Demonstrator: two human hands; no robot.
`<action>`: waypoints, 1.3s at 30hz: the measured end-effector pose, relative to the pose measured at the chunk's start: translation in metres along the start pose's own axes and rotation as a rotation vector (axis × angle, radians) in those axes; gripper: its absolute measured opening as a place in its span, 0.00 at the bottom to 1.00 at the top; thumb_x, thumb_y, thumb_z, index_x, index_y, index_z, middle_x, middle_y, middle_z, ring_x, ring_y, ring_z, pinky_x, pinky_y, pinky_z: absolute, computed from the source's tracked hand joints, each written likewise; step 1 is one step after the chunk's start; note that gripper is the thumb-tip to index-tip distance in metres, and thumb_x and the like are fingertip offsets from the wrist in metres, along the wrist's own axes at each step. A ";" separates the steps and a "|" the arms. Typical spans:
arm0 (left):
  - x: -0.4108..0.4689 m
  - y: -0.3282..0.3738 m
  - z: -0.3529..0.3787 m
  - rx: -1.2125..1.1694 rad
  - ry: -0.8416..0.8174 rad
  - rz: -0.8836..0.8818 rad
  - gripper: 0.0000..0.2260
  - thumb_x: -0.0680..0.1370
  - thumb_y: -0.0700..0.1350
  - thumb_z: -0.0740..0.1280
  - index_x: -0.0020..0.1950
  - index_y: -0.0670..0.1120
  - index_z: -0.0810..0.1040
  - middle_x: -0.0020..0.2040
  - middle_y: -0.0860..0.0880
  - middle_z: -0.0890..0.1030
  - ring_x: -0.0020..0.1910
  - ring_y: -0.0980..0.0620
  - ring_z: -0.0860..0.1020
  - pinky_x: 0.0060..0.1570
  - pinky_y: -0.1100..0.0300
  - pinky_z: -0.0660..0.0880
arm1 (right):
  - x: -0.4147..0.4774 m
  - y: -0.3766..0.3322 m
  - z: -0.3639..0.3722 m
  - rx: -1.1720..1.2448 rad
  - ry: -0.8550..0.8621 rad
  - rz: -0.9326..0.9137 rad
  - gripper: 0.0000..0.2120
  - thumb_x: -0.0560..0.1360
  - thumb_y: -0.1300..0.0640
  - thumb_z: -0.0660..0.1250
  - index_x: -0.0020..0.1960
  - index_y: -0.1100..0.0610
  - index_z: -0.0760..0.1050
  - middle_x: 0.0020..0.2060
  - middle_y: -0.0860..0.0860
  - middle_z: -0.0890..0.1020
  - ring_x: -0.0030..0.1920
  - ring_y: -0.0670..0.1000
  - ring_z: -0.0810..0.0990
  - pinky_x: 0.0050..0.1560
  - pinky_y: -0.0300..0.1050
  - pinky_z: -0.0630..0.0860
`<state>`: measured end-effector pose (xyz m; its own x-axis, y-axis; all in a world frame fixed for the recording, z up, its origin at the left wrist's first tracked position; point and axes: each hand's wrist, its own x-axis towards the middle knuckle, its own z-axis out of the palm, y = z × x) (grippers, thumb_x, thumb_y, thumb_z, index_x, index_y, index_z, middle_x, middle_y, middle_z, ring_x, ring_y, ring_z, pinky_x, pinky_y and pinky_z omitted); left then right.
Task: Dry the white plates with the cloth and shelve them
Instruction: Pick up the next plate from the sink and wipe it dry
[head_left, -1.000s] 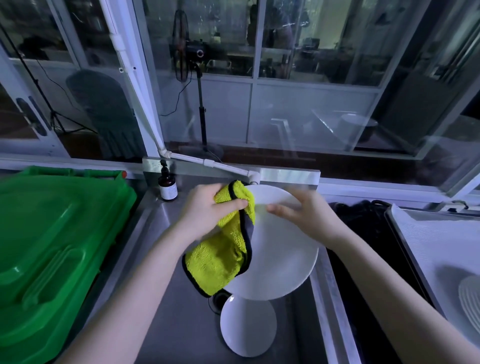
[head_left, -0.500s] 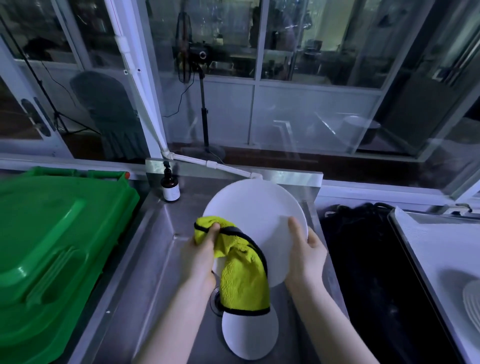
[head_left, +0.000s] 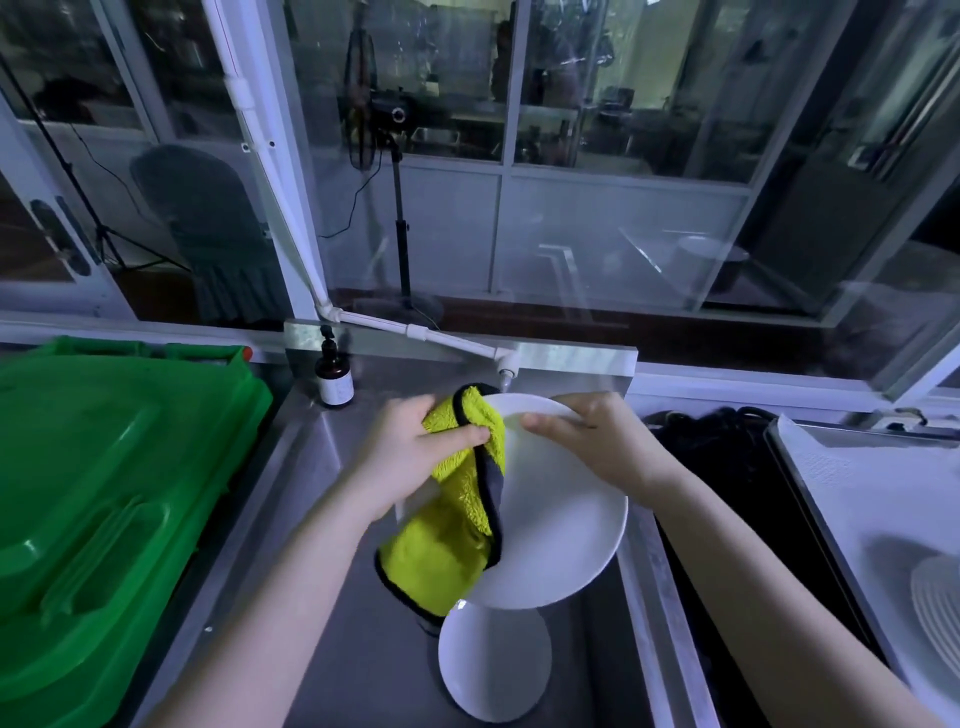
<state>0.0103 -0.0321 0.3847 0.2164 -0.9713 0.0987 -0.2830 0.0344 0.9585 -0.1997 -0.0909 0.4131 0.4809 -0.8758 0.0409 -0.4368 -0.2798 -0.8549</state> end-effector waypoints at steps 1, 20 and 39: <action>-0.004 -0.007 0.002 -0.096 0.054 -0.041 0.05 0.71 0.45 0.77 0.45 0.46 0.84 0.42 0.47 0.86 0.40 0.54 0.82 0.41 0.62 0.77 | -0.001 0.001 -0.001 0.065 0.035 0.025 0.30 0.73 0.43 0.72 0.47 0.74 0.76 0.32 0.63 0.76 0.35 0.51 0.71 0.37 0.46 0.66; -0.003 -0.015 0.001 -0.086 -0.011 -0.020 0.04 0.71 0.43 0.77 0.40 0.51 0.84 0.38 0.53 0.86 0.35 0.59 0.82 0.34 0.68 0.75 | -0.002 0.014 0.004 -0.027 -0.075 -0.003 0.10 0.77 0.48 0.71 0.41 0.52 0.82 0.30 0.47 0.79 0.34 0.40 0.73 0.38 0.37 0.68; -0.016 -0.037 0.004 -0.307 0.272 -0.237 0.12 0.67 0.50 0.78 0.44 0.45 0.84 0.41 0.46 0.86 0.44 0.44 0.84 0.43 0.51 0.80 | -0.012 0.021 -0.008 0.319 0.146 0.124 0.07 0.76 0.52 0.73 0.52 0.52 0.84 0.42 0.49 0.87 0.42 0.49 0.85 0.39 0.40 0.76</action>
<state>0.0132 -0.0187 0.3465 0.4899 -0.8654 -0.1049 0.0837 -0.0731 0.9938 -0.2206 -0.0898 0.3992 0.3154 -0.9488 -0.0188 -0.2150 -0.0521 -0.9752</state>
